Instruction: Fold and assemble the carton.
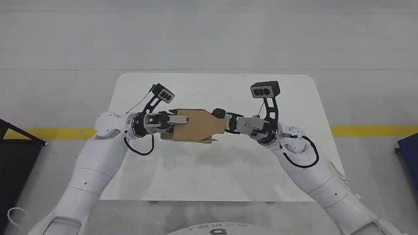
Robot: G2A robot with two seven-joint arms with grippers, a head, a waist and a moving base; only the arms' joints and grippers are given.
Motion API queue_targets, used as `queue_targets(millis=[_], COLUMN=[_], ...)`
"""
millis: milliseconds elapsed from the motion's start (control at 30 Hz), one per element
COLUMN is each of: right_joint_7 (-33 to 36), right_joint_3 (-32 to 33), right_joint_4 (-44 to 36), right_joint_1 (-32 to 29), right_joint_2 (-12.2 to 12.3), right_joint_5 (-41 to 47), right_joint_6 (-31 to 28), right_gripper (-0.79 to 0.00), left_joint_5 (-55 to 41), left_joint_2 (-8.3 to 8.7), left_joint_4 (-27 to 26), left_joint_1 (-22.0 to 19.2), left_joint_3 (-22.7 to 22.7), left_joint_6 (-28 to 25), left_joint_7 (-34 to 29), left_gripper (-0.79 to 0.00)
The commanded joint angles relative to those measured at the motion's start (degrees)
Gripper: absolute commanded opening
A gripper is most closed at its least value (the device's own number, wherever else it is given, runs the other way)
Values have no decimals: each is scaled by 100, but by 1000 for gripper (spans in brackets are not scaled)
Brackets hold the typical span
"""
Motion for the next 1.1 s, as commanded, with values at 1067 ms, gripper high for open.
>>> queue_targets(millis=[1067], right_joint_7=[253], right_joint_3=[495], right_joint_4=[-92], right_joint_1=[-320], right_joint_2=[-252], right_joint_5=[-41], right_joint_6=[252], right_gripper=[0], left_joint_5=[87], left_joint_2=[-37], left_joint_4=[-164], left_joint_1=[98], left_joint_3=[-283], left_joint_6=[-518], left_joint_7=[518], left_gripper=[-785])
